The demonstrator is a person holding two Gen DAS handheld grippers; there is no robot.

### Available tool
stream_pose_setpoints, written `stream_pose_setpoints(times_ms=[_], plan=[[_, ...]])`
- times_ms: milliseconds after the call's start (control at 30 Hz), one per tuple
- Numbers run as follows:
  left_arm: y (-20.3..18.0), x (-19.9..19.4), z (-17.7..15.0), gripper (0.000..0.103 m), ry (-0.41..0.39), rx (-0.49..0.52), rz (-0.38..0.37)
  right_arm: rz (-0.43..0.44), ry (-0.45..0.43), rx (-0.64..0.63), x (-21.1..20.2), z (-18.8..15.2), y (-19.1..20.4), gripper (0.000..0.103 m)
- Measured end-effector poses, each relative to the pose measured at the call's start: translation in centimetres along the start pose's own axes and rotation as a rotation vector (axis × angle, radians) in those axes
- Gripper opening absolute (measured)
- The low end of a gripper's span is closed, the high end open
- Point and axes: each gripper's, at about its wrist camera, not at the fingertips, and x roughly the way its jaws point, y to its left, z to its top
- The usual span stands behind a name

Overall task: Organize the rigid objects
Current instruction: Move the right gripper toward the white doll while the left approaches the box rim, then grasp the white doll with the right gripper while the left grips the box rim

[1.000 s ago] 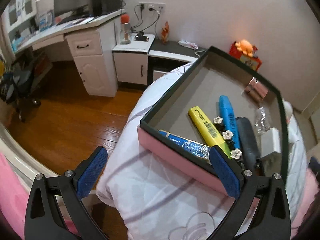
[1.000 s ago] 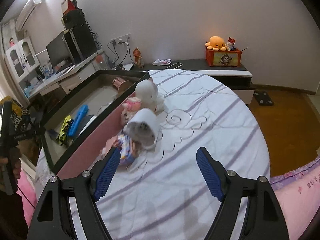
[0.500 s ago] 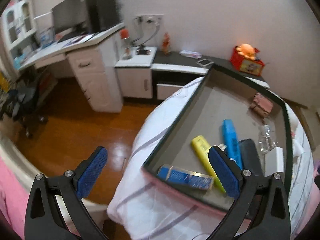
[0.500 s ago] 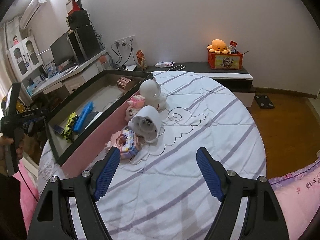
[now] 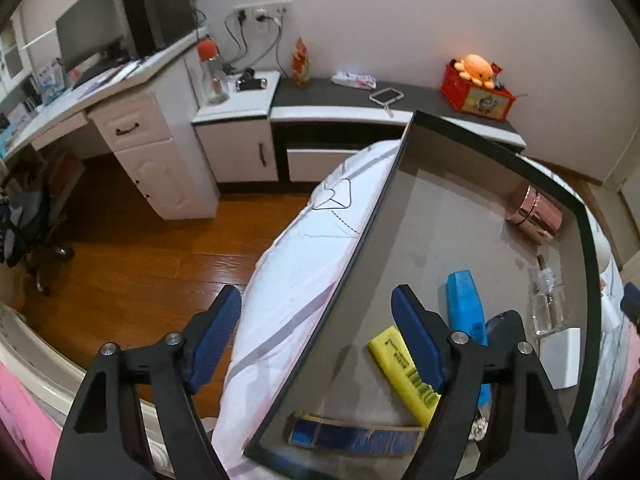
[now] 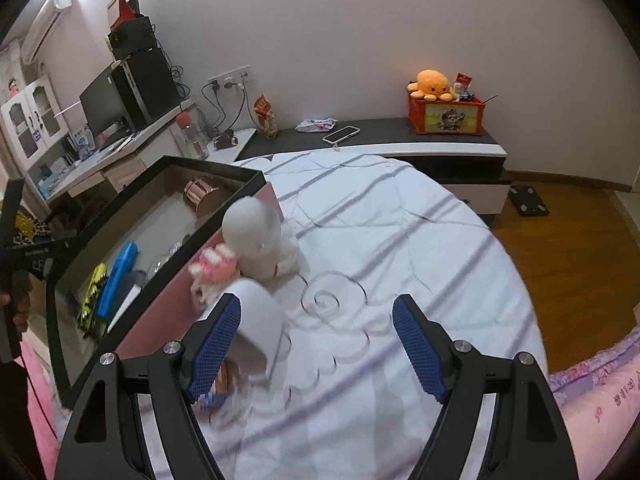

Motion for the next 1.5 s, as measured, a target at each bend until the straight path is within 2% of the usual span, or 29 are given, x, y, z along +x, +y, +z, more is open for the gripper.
stream_pose_setpoints(times_ms=[333, 500, 600, 733, 800, 967, 1133, 1267, 1433, 1500], plan=[[-2.6, 2.6, 2.2, 0.076, 0.033, 0.091, -0.027, 0.032, 0.024, -0.057, 2.9, 2.7, 1.9, 0.080], [-3.8, 3.5, 2.7, 0.051, 0.075, 0.144, -0.038, 0.027, 0.042, -0.088, 3.7, 3.4, 2.7, 0.080], [-4.5, 3.8, 3.0, 0.046, 0.083, 0.181, -0.043, 0.025, 0.057, -0.097, 4.4, 3.7, 2.8, 0.080], [-4.8, 4.2, 3.4, 0.045, 0.089, 0.205, -0.035, 0.035, 0.067, -0.099, 4.8, 3.9, 2.9, 0.080], [-4.9, 4.2, 3.5, 0.038, 0.087, 0.219, -0.016, 0.032, 0.068, -0.100, 4.8, 4.0, 2.9, 0.080], [-5.3, 4.7, 3.9, 0.038, 0.089, 0.263, -0.009, 0.028, 0.082, -0.114, 5.2, 4.3, 3.4, 0.080], [-5.0, 5.3, 4.3, 0.036, 0.090, 0.254, -0.023, 0.036, 0.092, -0.111, 5.6, 4.4, 3.3, 0.080], [-4.9, 6.1, 4.4, 0.029, 0.099, 0.240, -0.004, 0.044, 0.099, -0.109, 5.9, 4.5, 3.2, 0.080], [-3.8, 5.9, 4.5, 0.023, 0.091, 0.187, -0.046, 0.055, 0.106, -0.103, 6.0, 4.5, 3.1, 0.080], [-3.1, 5.8, 4.5, 0.017, 0.088, 0.146, -0.064, 0.070, 0.108, -0.097, 6.1, 4.5, 2.9, 0.075]])
